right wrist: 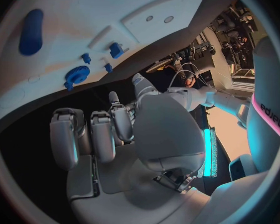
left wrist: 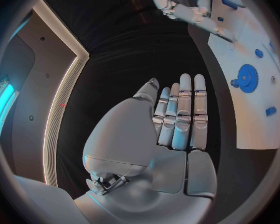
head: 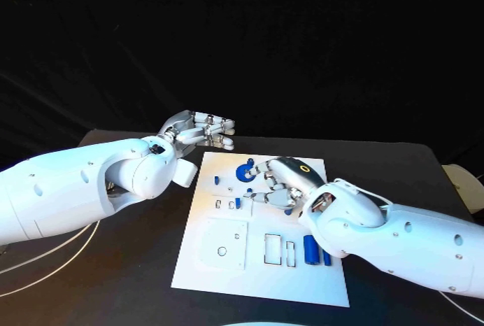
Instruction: Assemble the parts on the task board
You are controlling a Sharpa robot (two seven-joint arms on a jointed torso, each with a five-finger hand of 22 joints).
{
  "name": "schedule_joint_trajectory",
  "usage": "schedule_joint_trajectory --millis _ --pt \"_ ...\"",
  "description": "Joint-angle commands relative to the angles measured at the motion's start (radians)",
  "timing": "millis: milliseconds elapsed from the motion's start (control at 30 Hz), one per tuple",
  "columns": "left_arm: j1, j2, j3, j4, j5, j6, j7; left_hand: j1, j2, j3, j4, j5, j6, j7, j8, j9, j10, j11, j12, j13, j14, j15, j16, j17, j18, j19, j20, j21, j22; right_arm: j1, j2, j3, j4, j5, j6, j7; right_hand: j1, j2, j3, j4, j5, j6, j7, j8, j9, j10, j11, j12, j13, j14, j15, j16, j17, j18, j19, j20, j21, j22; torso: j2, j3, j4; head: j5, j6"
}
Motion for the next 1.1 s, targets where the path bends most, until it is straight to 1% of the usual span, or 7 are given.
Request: schedule_joint_trajectory --millis 33,167,267,467,667,800,1100 --pt "0.001 0.004 0.001 -0.017 -0.144 0.131 -0.081 0.012 0.004 0.009 0.011 -0.001 0.011 -0.005 -0.001 0.000 0.041 -0.010 0.004 0.002 0.062 -0.020 0.035 0.030 0.015 0.042 -0.025 0.035 0.016 0.025 -0.059 0.003 0.045 0.235 -0.051 0.245 0.051 0.020 0.023 -0.031 0.042 0.020 -0.006 0.017 0.005 0.003 -0.007 0.004 0.040 0.085 -0.002 0.000 0.177 0.010 0.024 0.002 0.000 0.177 -0.011 -0.0003 -0.0013 0.006 -0.003" --pt "0.002 0.005 0.000 -0.042 -0.223 0.180 -0.165 0.003 -0.025 -0.001 0.032 -0.004 0.047 -0.035 0.009 0.008 0.168 -0.057 0.063 0.036 0.250 -0.075 0.202 0.139 0.015 0.167 -0.086 0.149 0.073 0.072 -0.160 0.006 0.095 0.381 -0.029 0.322 0.059 0.022 0.029 -0.040 0.063 0.037 -0.010 0.036 0.010 -0.004 -0.011 -0.003 0.031 0.081 -0.005 -0.006 0.164 0.014 0.013 -0.001 -0.014 0.166 -0.023 -0.0003 -0.0022 0.008 -0.008" --pt "0.013 0.006 -0.001 -0.061 -0.295 0.241 -0.252 -0.019 -0.049 -0.021 0.056 -0.004 0.087 -0.061 0.033 0.023 0.224 -0.093 0.122 0.078 0.283 -0.102 0.611 0.532 0.012 0.228 -0.122 0.238 0.122 0.096 -0.210 0.006 0.112 0.413 -0.020 0.325 0.060 0.026 0.036 -0.042 0.105 0.044 -0.014 0.047 0.012 -0.007 -0.016 -0.008 0.027 0.080 -0.009 -0.009 0.159 0.015 0.010 -0.005 -0.020 0.162 -0.030 0.0011 -0.0062 0.011 -0.013" --pt "0.041 0.027 -0.009 -0.079 -0.590 0.347 -0.441 -0.074 -0.054 -0.043 0.139 -0.002 0.092 -0.079 0.065 0.051 0.211 -0.102 0.238 0.187 0.261 -0.115 0.959 0.905 0.007 0.211 -0.140 0.361 0.205 0.123 -0.277 0.006 0.109 0.449 -0.010 0.305 0.051 0.024 0.034 -0.038 0.115 0.047 -0.016 0.055 0.014 -0.007 -0.017 -0.008 0.026 0.079 -0.011 -0.012 0.154 0.017 0.007 -0.007 -0.025 0.159 -0.041 0.0047 -0.0065 0.013 -0.021" --pt "0.064 0.061 -0.019 -0.079 -0.802 0.384 -0.580 -0.180 -0.022 -0.130 0.148 -0.002 0.074 -0.107 0.192 0.145 0.162 -0.125 0.646 0.558 0.284 -0.135 1.214 1.211 -0.012 0.216 -0.158 0.606 0.456 0.132 -0.300 0.006 0.088 0.461 -0.011 0.277 0.046 0.021 0.033 -0.037 0.124 0.048 -0.018 0.061 0.015 -0.004 -0.019 -0.007 0.027 0.077 -0.012 -0.015 0.147 0.018 0.002 -0.008 -0.032 0.154 -0.045 0.0066 -0.0043 0.018 -0.028" --pt "0.071 0.087 -0.024 -0.082 -0.850 0.386 -0.673 -0.199 -0.005 -0.175 0.151 -0.003 0.037 -0.122 0.309 0.244 0.188 -0.136 0.975 0.899 0.305 -0.144 1.285 1.310 -0.035 0.249 -0.167 0.757 0.650 0.135 -0.305 0.006 0.073 0.464 -0.013 0.261 0.042 0.019 0.031 -0.035 0.127 0.048 -0.019 0.063 0.016 -0.004 -0.020 -0.007 0.026 0.076 -0.013 -0.018 0.143 0.019 0.000 -0.009 -0.036 0.152 -0.044 0.0062 -0.0045 0.019 -0.029" --pt "0.083 0.154 -0.033 -0.101 -0.835 0.440 -0.858 -0.211 0.018 -0.224 0.156 -0.003 -0.037 -0.126 0.416 0.353 0.191 -0.139 1.085 1.022 0.314 -0.148 1.309 1.345 -0.072 0.339 -0.175 0.914 0.896 0.136 -0.305 0.006 0.043 0.465 -0.016 0.232 0.033 0.016 0.028 -0.030 0.133 0.044 -0.019 0.065 0.015 -0.002 -0.020 -0.006 0.027 0.074 -0.014 -0.021 0.136 0.021 -0.005 -0.010 -0.042 0.147 -0.041 0.0054 -0.0060 0.023 -0.034"
